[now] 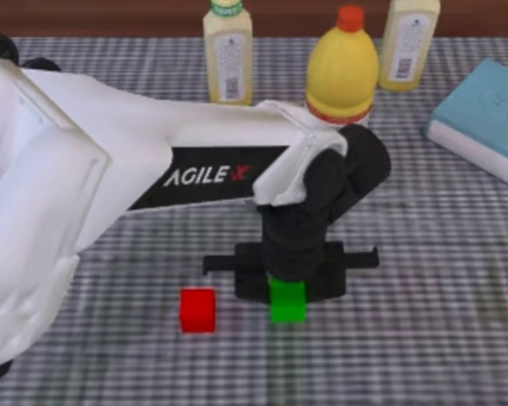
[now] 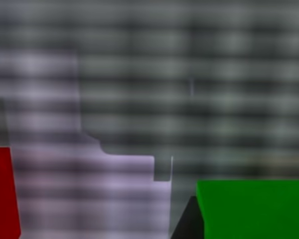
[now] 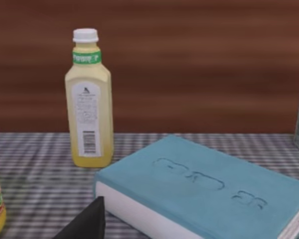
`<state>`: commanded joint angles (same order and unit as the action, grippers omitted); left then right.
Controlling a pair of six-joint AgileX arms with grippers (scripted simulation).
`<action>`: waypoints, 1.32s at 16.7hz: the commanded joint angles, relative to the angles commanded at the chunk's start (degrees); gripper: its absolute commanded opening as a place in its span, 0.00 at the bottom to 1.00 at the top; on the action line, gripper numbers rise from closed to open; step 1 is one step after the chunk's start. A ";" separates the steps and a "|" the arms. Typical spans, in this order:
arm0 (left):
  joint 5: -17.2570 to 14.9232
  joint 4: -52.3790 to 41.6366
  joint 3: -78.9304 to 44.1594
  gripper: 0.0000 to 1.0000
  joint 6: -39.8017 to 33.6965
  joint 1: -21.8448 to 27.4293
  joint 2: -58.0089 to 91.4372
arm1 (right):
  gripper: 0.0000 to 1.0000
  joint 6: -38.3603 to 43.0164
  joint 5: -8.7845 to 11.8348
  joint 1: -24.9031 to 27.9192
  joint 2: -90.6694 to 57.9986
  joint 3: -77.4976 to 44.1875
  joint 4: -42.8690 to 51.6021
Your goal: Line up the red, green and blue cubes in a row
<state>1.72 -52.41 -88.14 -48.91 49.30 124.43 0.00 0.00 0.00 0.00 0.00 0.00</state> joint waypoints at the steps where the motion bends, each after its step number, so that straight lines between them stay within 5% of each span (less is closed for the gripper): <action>1: 0.00 0.00 0.00 0.00 0.00 0.00 0.00 | 1.00 0.00 0.00 0.00 0.00 0.00 0.00; 2: 0.00 0.00 0.00 0.00 0.00 0.00 0.00 | 1.00 0.00 0.00 0.00 0.00 0.00 0.00; 15: 0.00 0.00 0.00 0.98 0.00 0.00 0.00 | 1.00 0.00 0.00 0.00 0.00 0.00 0.00; 22: 0.00 0.00 0.00 1.00 0.00 0.00 0.00 | 1.00 0.00 0.00 0.00 0.00 0.00 0.00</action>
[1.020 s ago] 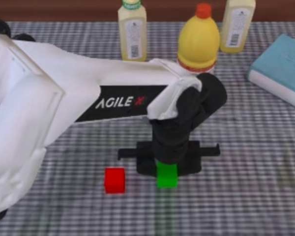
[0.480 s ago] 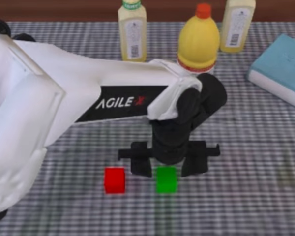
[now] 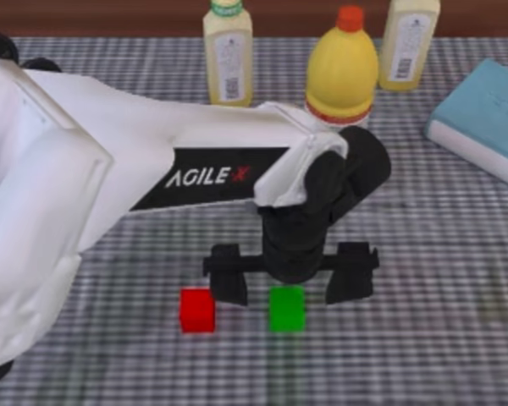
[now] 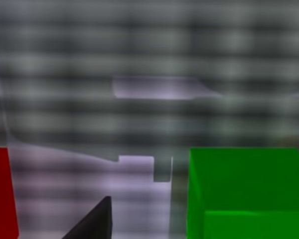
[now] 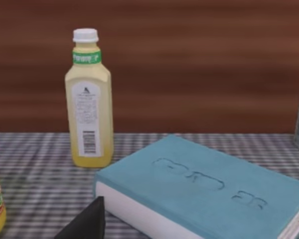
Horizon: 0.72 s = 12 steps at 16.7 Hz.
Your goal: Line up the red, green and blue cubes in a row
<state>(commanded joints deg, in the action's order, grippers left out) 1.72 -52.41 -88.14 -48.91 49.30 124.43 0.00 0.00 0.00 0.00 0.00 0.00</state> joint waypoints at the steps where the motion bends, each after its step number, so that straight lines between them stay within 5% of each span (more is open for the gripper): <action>1: 0.00 0.00 0.00 1.00 0.00 0.00 0.00 | 1.00 0.00 0.00 0.00 0.00 0.00 0.00; 12: 0.05 -13.84 -9.21 1.00 -0.46 -0.81 -4.65 | 1.00 0.00 0.00 0.00 0.00 0.00 0.00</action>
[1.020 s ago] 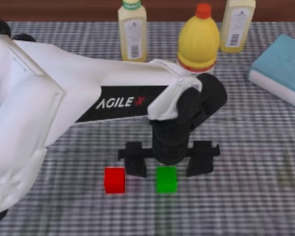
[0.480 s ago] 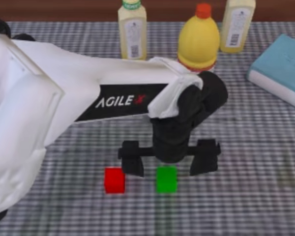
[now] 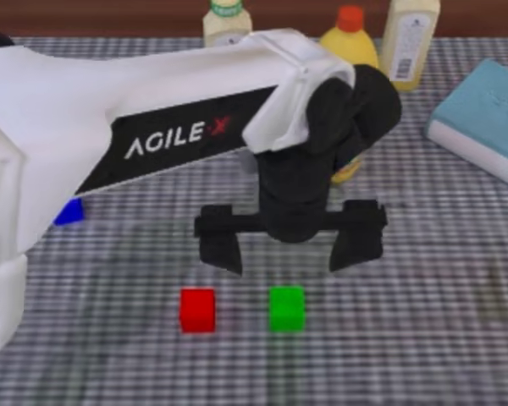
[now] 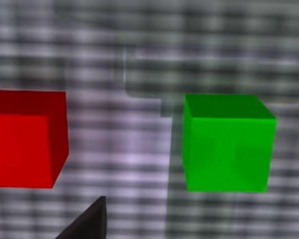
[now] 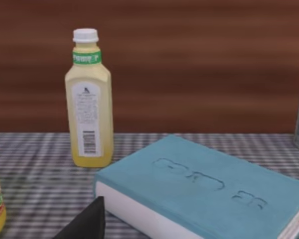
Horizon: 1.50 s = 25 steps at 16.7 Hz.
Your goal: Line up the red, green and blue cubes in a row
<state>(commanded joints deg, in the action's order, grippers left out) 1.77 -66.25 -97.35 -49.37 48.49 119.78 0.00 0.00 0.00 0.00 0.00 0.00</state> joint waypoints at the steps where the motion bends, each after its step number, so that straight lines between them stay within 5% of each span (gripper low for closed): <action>1: 0.00 0.00 0.00 1.00 0.00 0.00 0.00 | 1.00 0.00 0.00 0.00 0.00 0.00 0.00; 6: -0.01 0.02 -0.23 1.00 1.73 -0.43 0.56 | 1.00 0.00 0.00 0.00 0.00 0.00 0.00; 10: -0.13 -0.43 -1.80 1.00 12.34 -4.24 2.02 | 1.00 0.00 0.00 0.00 0.00 0.00 0.00; 16: -0.65 -1.40 -3.47 1.00 42.29 -14.42 4.73 | 1.00 0.00 0.00 0.00 0.00 0.00 0.00; 25: -1.34 -1.95 -3.23 1.00 97.18 -33.67 6.87 | 1.00 0.00 0.00 0.00 0.00 0.00 0.00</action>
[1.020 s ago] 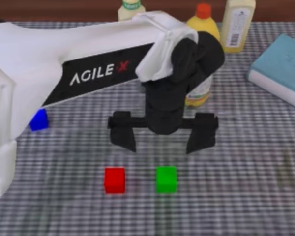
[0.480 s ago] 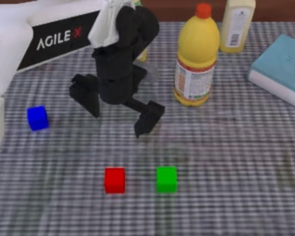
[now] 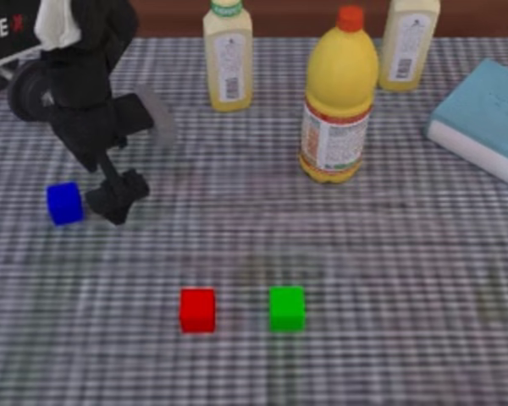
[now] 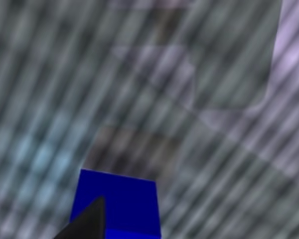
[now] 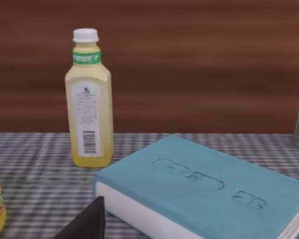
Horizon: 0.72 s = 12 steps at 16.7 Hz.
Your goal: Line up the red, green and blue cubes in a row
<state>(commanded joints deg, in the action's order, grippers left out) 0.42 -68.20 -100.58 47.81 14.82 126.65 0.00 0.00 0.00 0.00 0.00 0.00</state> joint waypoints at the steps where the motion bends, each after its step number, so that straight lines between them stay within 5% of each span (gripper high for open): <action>1: -0.08 0.29 0.09 1.00 4.99 -1.92 -0.27 | 1.00 0.00 0.00 0.00 0.00 0.00 0.00; 6: -0.49 1.91 0.39 1.00 20.77 -8.94 -2.03 | 1.00 0.00 0.00 0.00 0.00 0.00 0.00; 12: -0.58 2.27 0.48 1.00 22.86 -10.02 -2.47 | 1.00 0.00 0.00 0.00 0.00 0.00 0.00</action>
<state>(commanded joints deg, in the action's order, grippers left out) -0.16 -65.92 -100.10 70.67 4.80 124.18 0.00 0.00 0.00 0.00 0.00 0.00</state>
